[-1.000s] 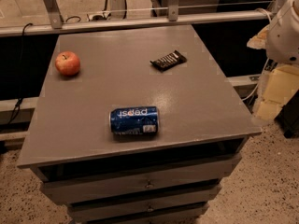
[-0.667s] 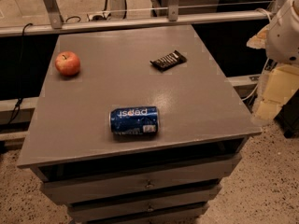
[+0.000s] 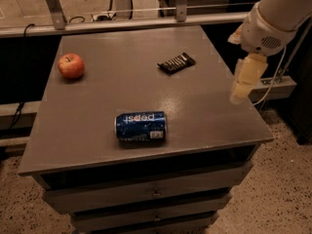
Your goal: Pick rxbar chocolate
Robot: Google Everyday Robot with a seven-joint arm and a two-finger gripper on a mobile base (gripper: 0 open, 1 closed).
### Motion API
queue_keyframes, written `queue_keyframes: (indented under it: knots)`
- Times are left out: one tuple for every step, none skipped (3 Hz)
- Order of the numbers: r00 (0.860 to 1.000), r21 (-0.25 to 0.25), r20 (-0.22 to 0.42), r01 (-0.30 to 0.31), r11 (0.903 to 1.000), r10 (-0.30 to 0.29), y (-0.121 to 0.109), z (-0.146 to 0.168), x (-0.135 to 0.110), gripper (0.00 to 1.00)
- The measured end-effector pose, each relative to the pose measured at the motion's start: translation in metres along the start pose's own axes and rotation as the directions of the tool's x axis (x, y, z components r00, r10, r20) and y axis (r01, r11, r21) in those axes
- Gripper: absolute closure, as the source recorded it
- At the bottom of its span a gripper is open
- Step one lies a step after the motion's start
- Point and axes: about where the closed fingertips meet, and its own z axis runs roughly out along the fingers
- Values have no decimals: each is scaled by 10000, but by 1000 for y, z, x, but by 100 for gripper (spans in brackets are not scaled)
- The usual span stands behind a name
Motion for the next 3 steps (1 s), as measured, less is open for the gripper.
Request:
queue_keyframes:
  knots:
    - [9987,-200,478,167,9997,-158,-54,50,-25,0]
    - [9940,-615,1097,14,9981,54,-93,98,-57,0]
    - [9839,-983,1751,-188,9950,359,-118,136,-94,0]
